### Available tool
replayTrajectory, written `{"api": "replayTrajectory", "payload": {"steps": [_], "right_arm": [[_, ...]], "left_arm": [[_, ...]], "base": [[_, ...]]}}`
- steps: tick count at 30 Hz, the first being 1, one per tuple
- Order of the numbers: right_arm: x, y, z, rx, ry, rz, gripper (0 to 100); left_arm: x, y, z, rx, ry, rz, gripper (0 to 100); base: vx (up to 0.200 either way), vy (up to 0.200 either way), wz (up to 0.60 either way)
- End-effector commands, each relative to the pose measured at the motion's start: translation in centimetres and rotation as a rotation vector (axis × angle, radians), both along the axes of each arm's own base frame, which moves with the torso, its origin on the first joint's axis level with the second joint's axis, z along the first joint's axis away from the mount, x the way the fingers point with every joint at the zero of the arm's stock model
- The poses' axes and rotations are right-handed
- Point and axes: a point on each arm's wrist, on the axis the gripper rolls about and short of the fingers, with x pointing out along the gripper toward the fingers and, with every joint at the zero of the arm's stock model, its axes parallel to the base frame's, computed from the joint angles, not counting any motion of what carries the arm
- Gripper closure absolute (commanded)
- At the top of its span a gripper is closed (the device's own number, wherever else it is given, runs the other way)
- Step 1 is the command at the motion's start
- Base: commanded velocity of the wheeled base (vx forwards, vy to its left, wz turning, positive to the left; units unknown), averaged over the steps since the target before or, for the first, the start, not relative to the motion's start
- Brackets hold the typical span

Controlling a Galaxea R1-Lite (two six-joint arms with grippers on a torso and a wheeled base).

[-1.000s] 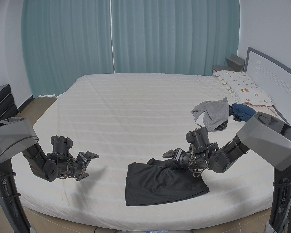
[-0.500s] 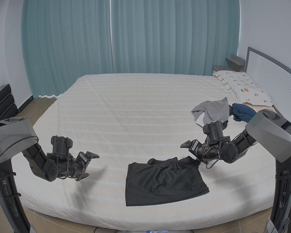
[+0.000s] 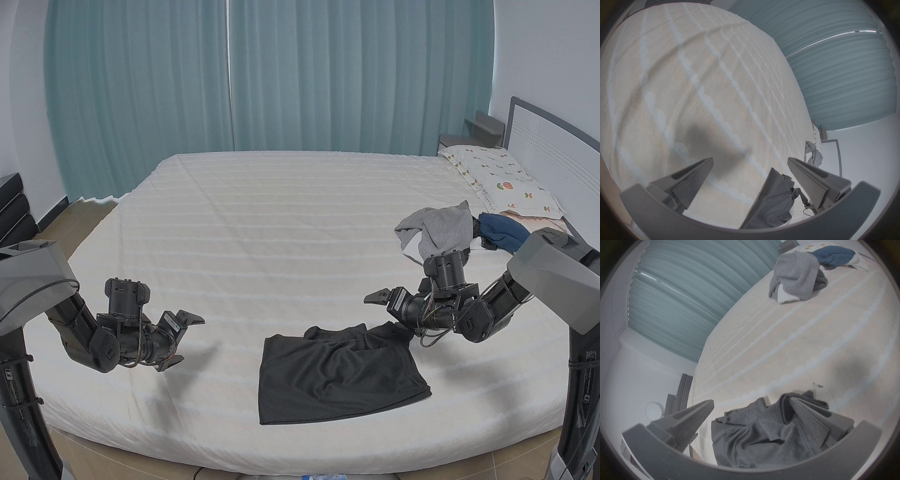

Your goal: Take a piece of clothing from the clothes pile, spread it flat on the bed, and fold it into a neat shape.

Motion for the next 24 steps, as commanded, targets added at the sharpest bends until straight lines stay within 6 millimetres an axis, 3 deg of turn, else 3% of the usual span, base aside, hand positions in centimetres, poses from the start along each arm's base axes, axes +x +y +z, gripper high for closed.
{"api": "replayTrajectory", "payload": {"steps": [1, 7, 8, 12, 15, 24], "right_arm": [[0.2, 0.1, -1.8, -0.028, 0.022, 0.022, 0], [0.5, 0.0, -2.1, -0.031, 0.02, 0.02, 0], [0.5, 0.0, -2.0, -0.031, 0.018, 0.02, 100], [0.4, -0.3, -2.1, -0.04, 0.024, 0.016, 100], [0.9, -1.7, -1.8, -0.03, 0.018, -0.02, 100], [0.8, -3.3, -1.6, -0.019, 0.032, -0.061, 100]], "left_arm": [[-0.1, -0.8, 0.4, -0.002, -0.013, -0.02, 0], [0.5, -1.7, 0.5, 0.038, -0.035, -0.002, 0], [0.5, -1.8, 0.5, 0.039, -0.035, -0.002, 0], [0.8, -2.6, 0.8, 0.051, -0.054, -0.007, 0], [1.7, -3.7, 1.0, 0.051, -0.075, -0.035, 0], [5.1, -7.4, -1.3, 0.114, -0.041, -0.071, 0]], "base": [[0.0, 0.0, 0.0], [0.0, 0.0, 0.0], [0.0, 0.0, 0.0], [0.0, 0.0, 0.0], [0.0, 0.0, 0.0], [0.0, 0.0, 0.0]]}}
